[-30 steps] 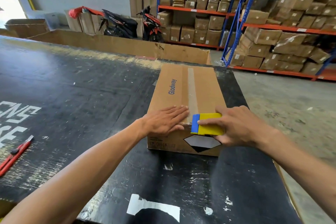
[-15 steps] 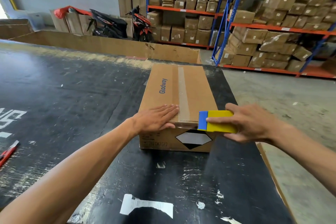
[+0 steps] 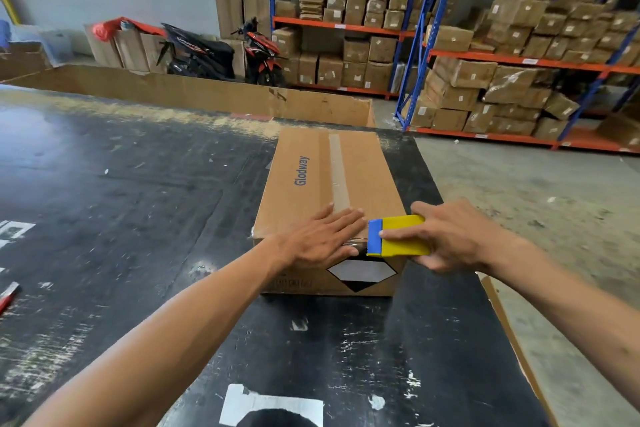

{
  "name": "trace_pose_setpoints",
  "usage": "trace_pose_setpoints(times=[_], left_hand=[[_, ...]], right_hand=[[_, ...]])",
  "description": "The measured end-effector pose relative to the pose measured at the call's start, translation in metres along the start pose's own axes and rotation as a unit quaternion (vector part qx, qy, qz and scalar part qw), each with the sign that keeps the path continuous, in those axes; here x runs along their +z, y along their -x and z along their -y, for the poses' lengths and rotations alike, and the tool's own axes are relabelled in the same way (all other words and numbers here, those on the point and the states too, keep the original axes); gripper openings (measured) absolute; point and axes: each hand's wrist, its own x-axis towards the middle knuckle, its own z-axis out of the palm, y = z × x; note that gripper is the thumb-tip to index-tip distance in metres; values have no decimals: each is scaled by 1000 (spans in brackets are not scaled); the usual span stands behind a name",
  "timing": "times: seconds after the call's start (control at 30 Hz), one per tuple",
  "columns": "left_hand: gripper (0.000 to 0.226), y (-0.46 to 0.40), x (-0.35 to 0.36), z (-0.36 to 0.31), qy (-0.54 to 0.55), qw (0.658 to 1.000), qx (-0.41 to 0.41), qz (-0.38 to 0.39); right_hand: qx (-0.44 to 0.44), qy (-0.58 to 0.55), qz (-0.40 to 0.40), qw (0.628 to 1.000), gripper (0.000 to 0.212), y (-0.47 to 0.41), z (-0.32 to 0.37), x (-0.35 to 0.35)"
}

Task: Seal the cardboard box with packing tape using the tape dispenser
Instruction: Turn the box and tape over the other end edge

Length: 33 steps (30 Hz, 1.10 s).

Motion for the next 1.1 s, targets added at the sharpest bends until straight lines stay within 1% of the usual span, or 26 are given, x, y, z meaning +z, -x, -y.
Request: trace_pose_setpoints(times=[0.2,0.27,0.37,0.47,0.57,0.7,0.73,0.83,0.9,1.03,1.1], left_hand=[[72,1,-1,3,-1,1000,-1,15],[76,1,0,4,-3,1000,-1,12],[73,1,1,4,-6,1000,1,8],[73,2,0,6,0,1000,4,0],[77,3,-3,0,1,1000,-5,-4],[74,-22,-14,-19,-41,996,-5,-78],[75,-29,-14,-24,-43,996,-3,-79],[85,-41,1,-32,-31,999,8,-41],[93,-43,8,-30,-34,999,15,-32],[90,-43,7,-25,-28,999,23,-23],[89,-43,7,-23,-28,999,27,-23]], right_hand=[[-1,-25,-8,1000,56,14,-2,3],[9,-37,-10,999,55,27,-11,1],[18,-48,-23,998,55,49,-28,-4],[12,-44,-8,999,54,52,-35,4],[18,-50,-5,999,51,46,-36,10],[17,-29,-5,999,51,47,-39,11],[17,-30,-4,999,52,47,-39,11],[19,-30,-4,999,51,46,-39,14],[28,-36,-15,999,50,50,-38,18],[32,-59,-25,997,57,63,-41,28],[28,-53,-23,998,59,72,-44,27]])
